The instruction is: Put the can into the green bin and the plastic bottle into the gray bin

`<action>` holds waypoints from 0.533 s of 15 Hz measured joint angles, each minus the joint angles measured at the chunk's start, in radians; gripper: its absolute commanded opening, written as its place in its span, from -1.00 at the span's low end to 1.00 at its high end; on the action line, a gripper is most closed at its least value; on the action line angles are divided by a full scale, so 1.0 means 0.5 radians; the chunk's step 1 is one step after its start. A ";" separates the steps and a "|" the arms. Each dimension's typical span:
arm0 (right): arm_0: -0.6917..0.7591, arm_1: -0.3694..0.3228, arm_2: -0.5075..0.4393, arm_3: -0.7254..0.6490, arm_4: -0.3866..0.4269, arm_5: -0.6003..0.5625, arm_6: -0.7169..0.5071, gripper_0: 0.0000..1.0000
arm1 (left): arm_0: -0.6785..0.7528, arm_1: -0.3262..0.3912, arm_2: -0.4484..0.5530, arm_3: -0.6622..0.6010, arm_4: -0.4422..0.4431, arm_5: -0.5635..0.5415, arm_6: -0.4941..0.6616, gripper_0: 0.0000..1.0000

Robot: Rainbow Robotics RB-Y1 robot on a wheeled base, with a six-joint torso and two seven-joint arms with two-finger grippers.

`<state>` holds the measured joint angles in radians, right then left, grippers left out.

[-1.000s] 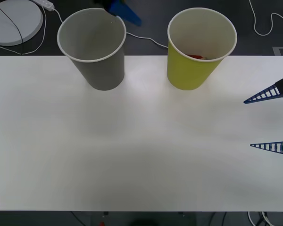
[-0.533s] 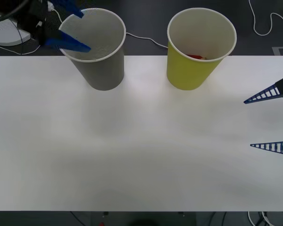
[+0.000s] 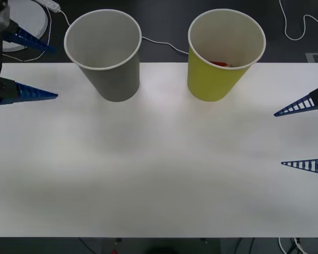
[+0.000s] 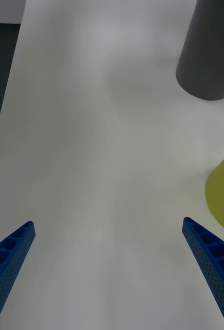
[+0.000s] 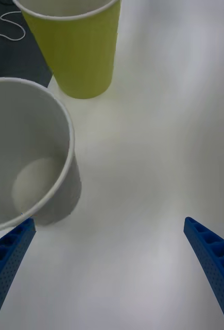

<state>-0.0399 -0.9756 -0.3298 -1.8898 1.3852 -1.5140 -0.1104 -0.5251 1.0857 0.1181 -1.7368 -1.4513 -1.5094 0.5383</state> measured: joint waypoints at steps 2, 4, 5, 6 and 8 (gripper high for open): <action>0.000 0.000 0.000 0.000 0.000 0.000 0.000 1.00 | 0.140 0.020 0.073 -0.006 0.027 0.000 -0.147 1.00; 0.000 0.000 0.000 0.000 0.000 0.000 0.000 1.00 | 0.264 0.032 0.135 -0.006 0.038 0.000 -0.297 1.00; 0.000 0.000 0.000 0.000 0.000 0.000 0.000 1.00 | 0.328 0.033 0.171 -0.006 0.046 0.000 -0.360 1.00; 0.000 0.000 0.000 0.000 0.000 0.000 0.000 1.00 | 0.398 0.032 0.209 -0.006 0.063 0.002 -0.420 1.00; 0.000 0.000 0.000 0.000 0.000 0.000 0.000 1.00 | 0.520 0.032 0.269 -0.006 0.096 0.002 -0.521 1.00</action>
<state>-0.0399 -0.9756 -0.3298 -1.8898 1.3852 -1.5140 -0.1104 -0.2653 1.1017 0.2526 -1.7398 -1.4034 -1.5085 0.2776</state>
